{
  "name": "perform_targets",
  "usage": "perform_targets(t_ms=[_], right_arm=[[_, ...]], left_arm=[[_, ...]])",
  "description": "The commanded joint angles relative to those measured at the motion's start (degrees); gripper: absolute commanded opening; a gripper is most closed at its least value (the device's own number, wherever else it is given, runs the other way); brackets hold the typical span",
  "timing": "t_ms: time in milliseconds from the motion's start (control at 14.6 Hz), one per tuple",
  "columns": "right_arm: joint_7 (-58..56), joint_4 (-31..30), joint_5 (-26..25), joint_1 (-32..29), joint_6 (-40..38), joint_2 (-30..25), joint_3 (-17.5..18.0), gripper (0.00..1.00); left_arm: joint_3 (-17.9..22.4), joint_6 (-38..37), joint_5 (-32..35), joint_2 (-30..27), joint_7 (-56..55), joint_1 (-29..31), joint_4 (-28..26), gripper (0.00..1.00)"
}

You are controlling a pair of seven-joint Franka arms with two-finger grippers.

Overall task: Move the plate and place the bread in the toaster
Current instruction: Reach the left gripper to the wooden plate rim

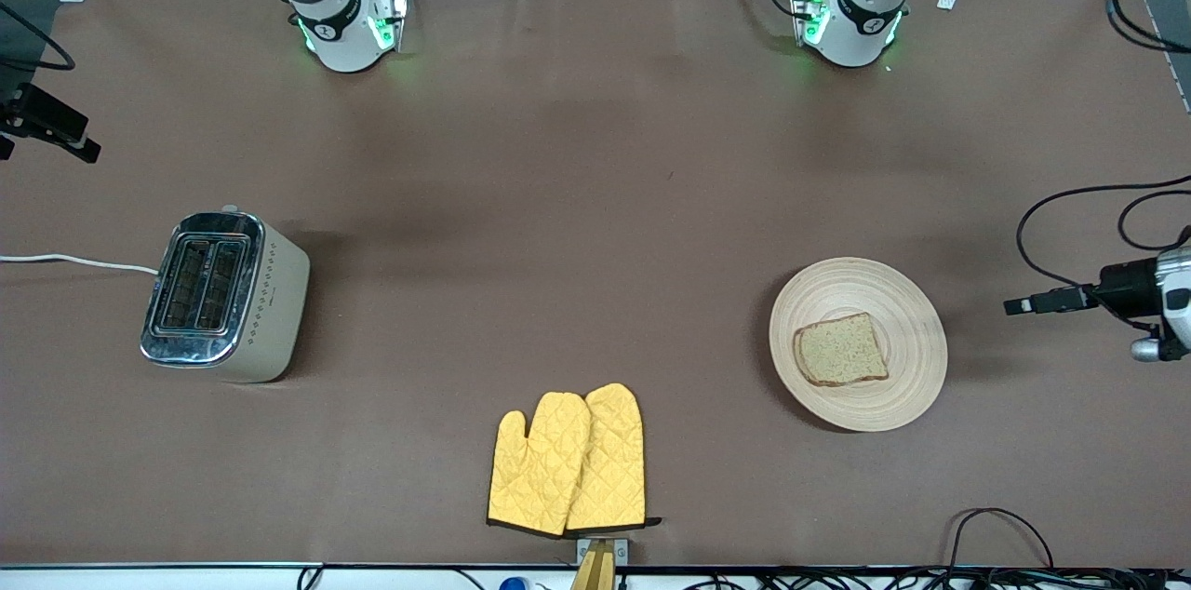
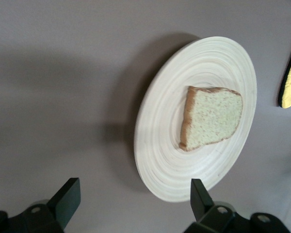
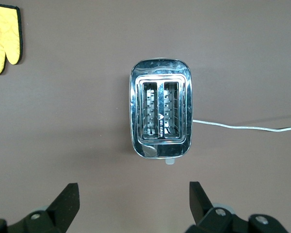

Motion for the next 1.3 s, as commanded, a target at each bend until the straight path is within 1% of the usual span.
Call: perform_targets(t_ms=[0, 205, 411, 616, 959, 1233], right_arm=[[-0.6, -0.4, 0.5, 0.1, 0.0, -0.4, 0.0, 1.00], [-0.6, -0.4, 0.5, 0.1, 0.0, -0.4, 0.0, 1.00], [-0.6, -0.4, 0.5, 0.1, 0.0, -0.4, 0.0, 1.00], [-0.6, -0.4, 0.5, 0.1, 0.0, -0.4, 0.0, 1.00], [-0.6, -0.4, 0.5, 0.1, 0.0, -0.4, 0.0, 1.00], [-0.6, -0.4, 0.5, 0.1, -0.1, -0.4, 0.0, 1.00]], left_arm=[[-0.5, 0.5, -3.7, 4.0, 2.6, -0.2, 1.9, 0.97], [-0.6, 1.5, -6.4, 5.5, 3.0, -0.8, 2.4, 0.79], [-1.2, 1.5, -8.8, 9.0, 3.0, -1.2, 4.8, 0.67], [-1.2, 1.8, -9.2, 9.9, 3.0, -2.0, 5.2, 0.60], [-1.3, 3.2, -11.2, 11.5, 3.1, -2.8, 5.5, 0.54], [-1.4, 3.5, -12.2, 13.5, 5.0, -2.7, 5.5, 0.43]])
